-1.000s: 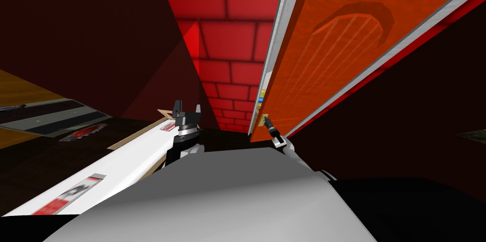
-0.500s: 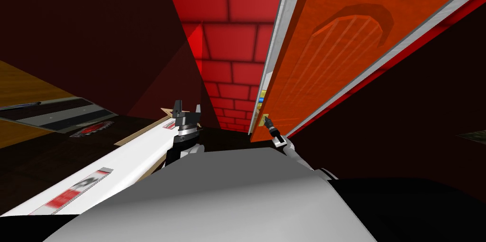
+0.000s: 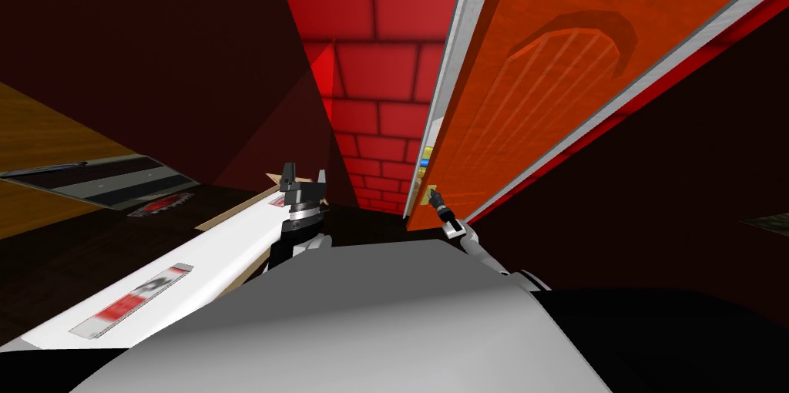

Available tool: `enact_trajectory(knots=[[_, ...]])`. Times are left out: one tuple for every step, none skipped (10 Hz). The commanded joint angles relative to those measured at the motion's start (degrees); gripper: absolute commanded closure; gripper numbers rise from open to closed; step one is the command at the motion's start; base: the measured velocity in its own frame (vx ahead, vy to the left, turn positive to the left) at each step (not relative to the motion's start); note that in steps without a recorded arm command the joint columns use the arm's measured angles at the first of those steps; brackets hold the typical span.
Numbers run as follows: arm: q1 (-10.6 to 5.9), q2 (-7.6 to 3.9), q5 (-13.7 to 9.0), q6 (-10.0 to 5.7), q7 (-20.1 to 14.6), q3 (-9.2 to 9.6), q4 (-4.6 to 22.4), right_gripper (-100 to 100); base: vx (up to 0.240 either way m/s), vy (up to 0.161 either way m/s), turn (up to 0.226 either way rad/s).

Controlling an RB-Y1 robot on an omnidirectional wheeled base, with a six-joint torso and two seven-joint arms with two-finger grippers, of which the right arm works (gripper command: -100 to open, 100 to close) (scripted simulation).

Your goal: Pull the door open

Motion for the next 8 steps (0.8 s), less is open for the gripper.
enact_trajectory(knots=[[-0.12, -0.46, -1.16, -0.09, -2.86, 0.58, 0.51, 100, -0.041, -0.008, 0.036], [-0.12, -0.46, -1.16, -0.09, -3.31, 0.58, 0.51, 100, -0.032, -0.006, 0.015], [-0.38, -0.86, -2.11, -0.27, -5.53, 1.08, 0.91, 100, -0.036, -0.009, 0.036], [-0.64, -1.25, -3.04, -0.44, -7.03, 1.57, 1.30, 100, -0.051, -0.015, 0.056], [-0.64, -1.25, -3.04, -0.44, -8.06, 1.57, 1.30, 100, -0.035, -0.006, 0.018], [-0.89, -1.65, -3.96, -0.61, -10.00, 2.07, 1.69, 100, -0.037, -0.003, 0.027], [-0.89, -1.65, -3.96, -0.61, -10.44, 2.07, 1.69, 100, -0.031, -0.004, 0.014], [-1.15, -2.04, -4.89, -0.78, -12.72, 2.56, 2.08, 100, -0.031, -0.007, 0.033]])
